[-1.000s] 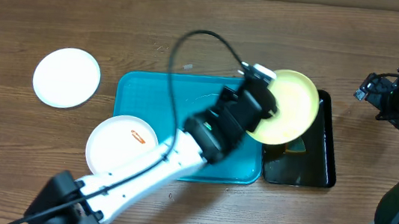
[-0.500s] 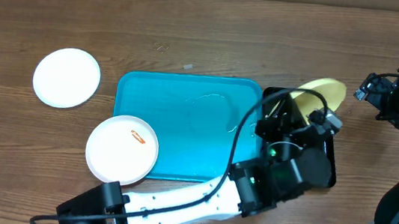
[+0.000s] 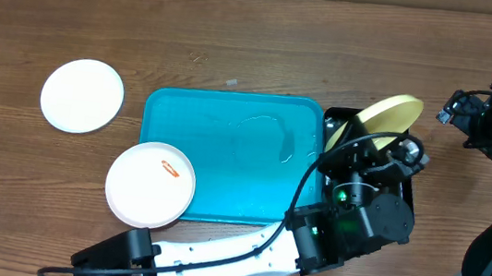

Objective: Clean dirty plates on tray and stack at the side
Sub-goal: 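Lift the yellow plate with the left gripper and tilt it over the black tray, then swing the yellow plate to the left and set it on the white plate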

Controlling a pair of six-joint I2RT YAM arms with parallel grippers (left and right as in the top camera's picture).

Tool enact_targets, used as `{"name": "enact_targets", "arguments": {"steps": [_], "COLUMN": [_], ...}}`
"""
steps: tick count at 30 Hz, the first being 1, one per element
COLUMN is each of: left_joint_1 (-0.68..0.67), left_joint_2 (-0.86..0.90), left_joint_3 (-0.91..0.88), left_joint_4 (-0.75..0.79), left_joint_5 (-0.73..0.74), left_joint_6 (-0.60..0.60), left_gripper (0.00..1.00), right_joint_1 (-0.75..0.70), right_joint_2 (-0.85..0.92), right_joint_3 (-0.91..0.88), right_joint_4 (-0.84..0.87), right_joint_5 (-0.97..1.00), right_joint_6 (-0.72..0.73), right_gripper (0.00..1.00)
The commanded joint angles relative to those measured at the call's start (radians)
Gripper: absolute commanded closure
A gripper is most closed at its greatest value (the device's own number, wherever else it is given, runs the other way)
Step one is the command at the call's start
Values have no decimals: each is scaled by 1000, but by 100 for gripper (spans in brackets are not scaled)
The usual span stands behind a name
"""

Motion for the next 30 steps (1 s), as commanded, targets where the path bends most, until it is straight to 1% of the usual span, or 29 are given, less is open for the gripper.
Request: {"name": "enact_targets", "arguments": {"steps": [1, 3, 6, 8, 12, 14, 17, 19, 21, 23, 26, 30], "left_joint_1": [19, 30, 72, 112, 234, 335, 522, 659, 806, 948, 1162, 1440], "left_joint_2": [3, 3, 3, -1, -37, -64, -87, -88, -85, -84, -84, -84], "left_joint_3": [14, 14, 14, 14, 14, 14, 14, 14, 14, 14, 14, 14], "left_joint_4": [-158, -285, -396, -428, -489, -526, -578, -615, -668, -741, -855, -966], "left_joint_5": [45, 147, 314, 430, 737, 923, 1210, 1395, 1540, 1598, 1607, 1604], "left_joint_6": [-325, -483, -650, -719, -848, -931, -1033, -1074, -1084, -1083, -1073, -988], "left_gripper": [96, 96, 96, 96, 96, 96, 96, 96, 96, 96, 96, 96], "right_joint_1": [0, 0, 0, 0, 0, 0, 0, 0, 0, 0, 0, 0], "right_joint_2": [-3, -3, -3, -3, -3, -3, -3, -3, -3, -3, -3, -3], "right_joint_3": [14, 14, 14, 14, 14, 14, 14, 14, 14, 14, 14, 14], "right_joint_4": [5, 5, 5, 5, 5, 5, 5, 5, 5, 5, 5, 5], "right_joint_5": [-1, -1, -1, -1, -1, -1, -1, -1, -1, -1, -2, -1], "right_joint_6": [11, 11, 11, 11, 11, 11, 11, 11, 11, 11, 11, 11], "right_gripper": [0, 0, 0, 0, 0, 0, 0, 0, 0, 0, 0, 0]}}
